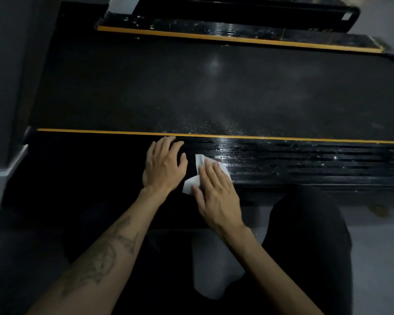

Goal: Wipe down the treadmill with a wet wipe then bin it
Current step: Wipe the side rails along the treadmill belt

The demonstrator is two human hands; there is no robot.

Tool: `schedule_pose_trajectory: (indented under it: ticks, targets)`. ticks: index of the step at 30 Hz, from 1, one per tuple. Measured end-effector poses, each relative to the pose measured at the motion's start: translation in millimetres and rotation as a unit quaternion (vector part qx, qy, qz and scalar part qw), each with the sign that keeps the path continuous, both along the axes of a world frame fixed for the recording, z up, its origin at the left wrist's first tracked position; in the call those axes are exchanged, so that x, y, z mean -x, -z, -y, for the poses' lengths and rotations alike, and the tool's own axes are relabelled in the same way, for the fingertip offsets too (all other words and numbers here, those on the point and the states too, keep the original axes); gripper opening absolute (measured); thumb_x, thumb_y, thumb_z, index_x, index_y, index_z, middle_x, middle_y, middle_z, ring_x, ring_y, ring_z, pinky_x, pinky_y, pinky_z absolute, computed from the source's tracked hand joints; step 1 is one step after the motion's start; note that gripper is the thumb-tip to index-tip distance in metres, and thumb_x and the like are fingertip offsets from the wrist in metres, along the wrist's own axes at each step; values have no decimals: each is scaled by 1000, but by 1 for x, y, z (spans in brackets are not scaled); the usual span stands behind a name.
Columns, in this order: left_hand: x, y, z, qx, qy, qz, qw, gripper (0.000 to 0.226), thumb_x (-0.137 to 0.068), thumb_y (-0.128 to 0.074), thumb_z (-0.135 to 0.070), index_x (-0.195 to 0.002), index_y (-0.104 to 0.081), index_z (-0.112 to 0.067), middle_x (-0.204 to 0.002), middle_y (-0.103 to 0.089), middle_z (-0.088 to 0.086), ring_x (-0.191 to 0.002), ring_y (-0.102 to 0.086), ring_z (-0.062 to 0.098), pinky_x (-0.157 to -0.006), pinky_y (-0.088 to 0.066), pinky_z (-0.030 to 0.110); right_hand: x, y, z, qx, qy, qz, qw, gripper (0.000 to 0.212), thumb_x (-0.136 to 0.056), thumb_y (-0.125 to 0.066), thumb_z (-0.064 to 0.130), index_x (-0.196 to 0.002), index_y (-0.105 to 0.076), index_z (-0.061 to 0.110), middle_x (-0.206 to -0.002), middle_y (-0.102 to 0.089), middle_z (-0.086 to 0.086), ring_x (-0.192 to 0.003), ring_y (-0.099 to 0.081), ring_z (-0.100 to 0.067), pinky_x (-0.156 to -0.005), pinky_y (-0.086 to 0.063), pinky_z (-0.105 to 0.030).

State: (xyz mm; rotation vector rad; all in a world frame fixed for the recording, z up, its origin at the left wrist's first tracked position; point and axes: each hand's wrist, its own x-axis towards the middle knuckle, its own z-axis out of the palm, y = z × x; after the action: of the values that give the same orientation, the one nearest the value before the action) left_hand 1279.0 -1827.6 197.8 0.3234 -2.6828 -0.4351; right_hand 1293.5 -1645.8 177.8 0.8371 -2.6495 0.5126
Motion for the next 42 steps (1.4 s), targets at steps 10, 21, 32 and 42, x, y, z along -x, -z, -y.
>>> schedule_pose_trajectory:
  ticks: [10, 21, 32, 42]
  targets:
    - [2, -2, -3, 19, -4, 35, 999, 53, -97, -41, -36, -144, -58, -17, -159, -43, 12, -151, -33, 29, -124, -23, 54, 20, 1, -5, 1, 44, 5, 999, 59, -105, -39, 39, -148, -49, 0, -158, -42, -18, -150, -37, -30, -120, -35, -46]
    - [1, -4, -5, 37, -15, 36, 999, 49, -99, -46, -32, -143, -58, -13, -152, -51, 11, -146, -40, 29, -122, -29, 53, 29, 0, -15, -14, 55, 4, 998, 57, -106, -35, 39, -148, -52, 4, -157, -45, -14, -149, -38, -29, -120, -34, -45]
    - [3, -4, -5, 45, -16, 34, 998, 46, -99, -52, -28, -142, -59, -13, -151, -52, 11, -145, -42, 29, -121, -30, 52, 23, -2, -28, -27, 52, 9, 998, 57, -107, -34, 41, -150, -50, 7, -159, -42, -11, -150, -36, -26, -120, -34, -44]
    - [2, -8, -7, 39, -20, 35, 998, 45, -99, -53, -29, -141, -60, -13, -151, -52, 10, -144, -43, 28, -121, -30, 52, 25, -2, -27, -35, -7, 14, 999, 58, -107, -35, 44, -150, -50, 9, -160, -41, -9, -152, -33, -23, -123, -28, -38]
